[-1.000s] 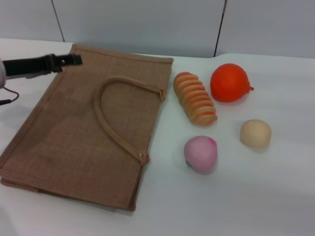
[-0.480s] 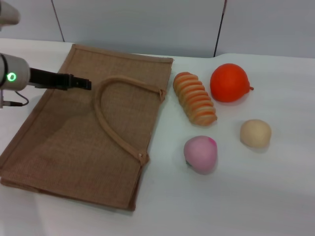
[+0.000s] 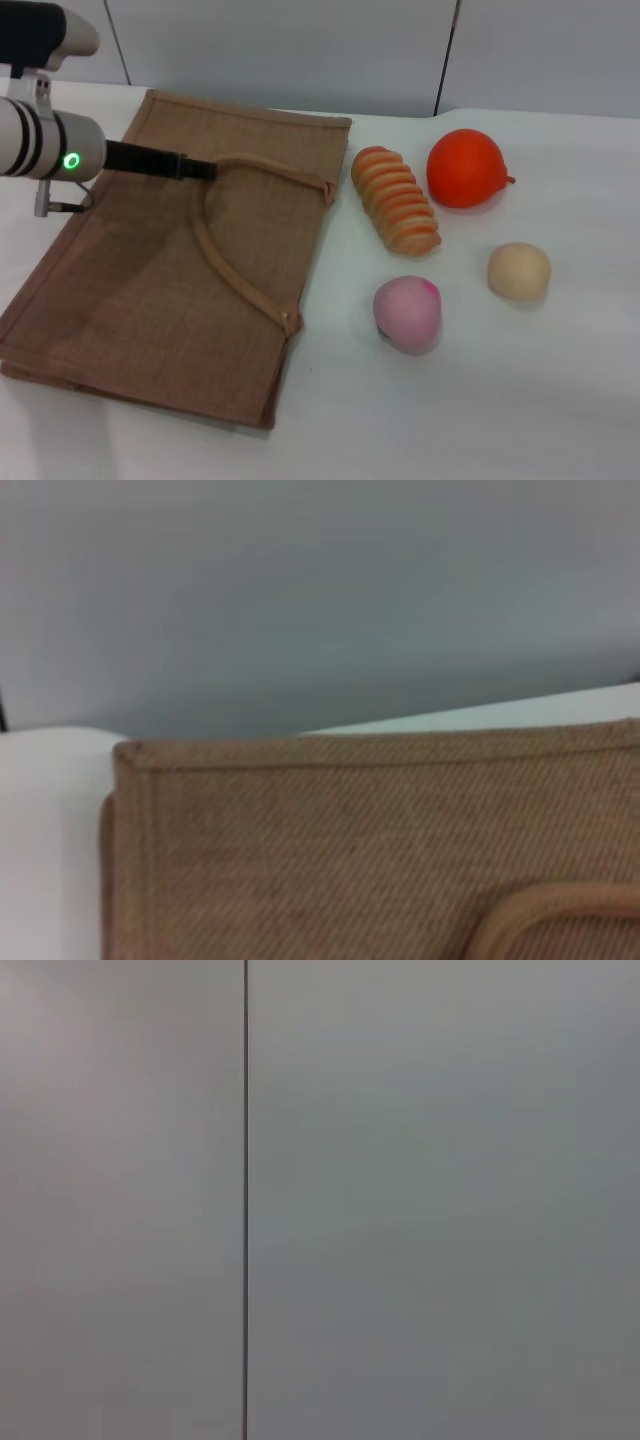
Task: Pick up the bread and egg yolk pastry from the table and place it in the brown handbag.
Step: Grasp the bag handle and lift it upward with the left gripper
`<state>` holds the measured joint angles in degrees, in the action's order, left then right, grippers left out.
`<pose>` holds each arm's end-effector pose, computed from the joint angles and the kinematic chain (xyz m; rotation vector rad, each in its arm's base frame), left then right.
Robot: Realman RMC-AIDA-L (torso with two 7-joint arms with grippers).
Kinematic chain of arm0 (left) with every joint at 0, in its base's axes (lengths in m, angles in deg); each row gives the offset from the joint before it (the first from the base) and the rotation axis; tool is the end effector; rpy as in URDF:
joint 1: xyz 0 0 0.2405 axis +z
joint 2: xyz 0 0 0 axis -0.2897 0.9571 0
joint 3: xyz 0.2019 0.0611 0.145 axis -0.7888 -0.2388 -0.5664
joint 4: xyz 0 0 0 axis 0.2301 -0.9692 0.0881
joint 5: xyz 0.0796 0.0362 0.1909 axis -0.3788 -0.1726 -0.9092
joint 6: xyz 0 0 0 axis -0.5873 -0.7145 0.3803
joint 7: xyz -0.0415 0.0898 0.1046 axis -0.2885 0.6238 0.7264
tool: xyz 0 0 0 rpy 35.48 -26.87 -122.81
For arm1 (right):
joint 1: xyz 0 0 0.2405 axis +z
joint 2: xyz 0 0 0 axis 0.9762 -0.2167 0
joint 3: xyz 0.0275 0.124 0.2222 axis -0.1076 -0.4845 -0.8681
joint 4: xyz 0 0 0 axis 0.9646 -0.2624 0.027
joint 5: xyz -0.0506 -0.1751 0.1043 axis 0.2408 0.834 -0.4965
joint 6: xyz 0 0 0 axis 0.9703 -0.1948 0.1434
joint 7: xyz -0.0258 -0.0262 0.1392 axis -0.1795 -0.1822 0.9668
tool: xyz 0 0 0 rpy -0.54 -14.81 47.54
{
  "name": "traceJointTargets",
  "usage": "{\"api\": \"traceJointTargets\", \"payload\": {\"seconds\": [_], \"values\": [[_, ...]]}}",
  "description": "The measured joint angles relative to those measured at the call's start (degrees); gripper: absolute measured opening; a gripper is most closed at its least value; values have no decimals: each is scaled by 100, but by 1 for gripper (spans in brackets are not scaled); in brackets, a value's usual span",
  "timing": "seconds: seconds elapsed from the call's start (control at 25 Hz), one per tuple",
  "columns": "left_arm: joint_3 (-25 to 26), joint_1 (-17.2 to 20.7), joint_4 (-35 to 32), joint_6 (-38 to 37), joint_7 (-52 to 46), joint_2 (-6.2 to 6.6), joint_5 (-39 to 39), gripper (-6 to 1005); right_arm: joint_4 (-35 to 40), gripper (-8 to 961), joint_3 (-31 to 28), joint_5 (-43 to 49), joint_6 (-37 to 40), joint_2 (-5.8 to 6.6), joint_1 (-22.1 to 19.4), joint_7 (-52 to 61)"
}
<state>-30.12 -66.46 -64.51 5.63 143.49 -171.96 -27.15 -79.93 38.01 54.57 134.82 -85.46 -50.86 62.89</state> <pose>-0.2782 0.4473 0.0326 -2.1374 -1.1836 -0.1262 0.3031 0.3394 0.0770 -1.5889 0.2663 1.0795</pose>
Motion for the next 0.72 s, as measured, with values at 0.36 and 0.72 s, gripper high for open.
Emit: {"api": "traceJointTargets", "payload": {"seconds": [0.36,0.72], "values": [[-8,-58,335,-41,398,11,224,748,0,902,0,-8,16,0,4,3],[-131,-72,381,-83,374,12,211,738,0,902,0,-9,31,0,9,3]]}}
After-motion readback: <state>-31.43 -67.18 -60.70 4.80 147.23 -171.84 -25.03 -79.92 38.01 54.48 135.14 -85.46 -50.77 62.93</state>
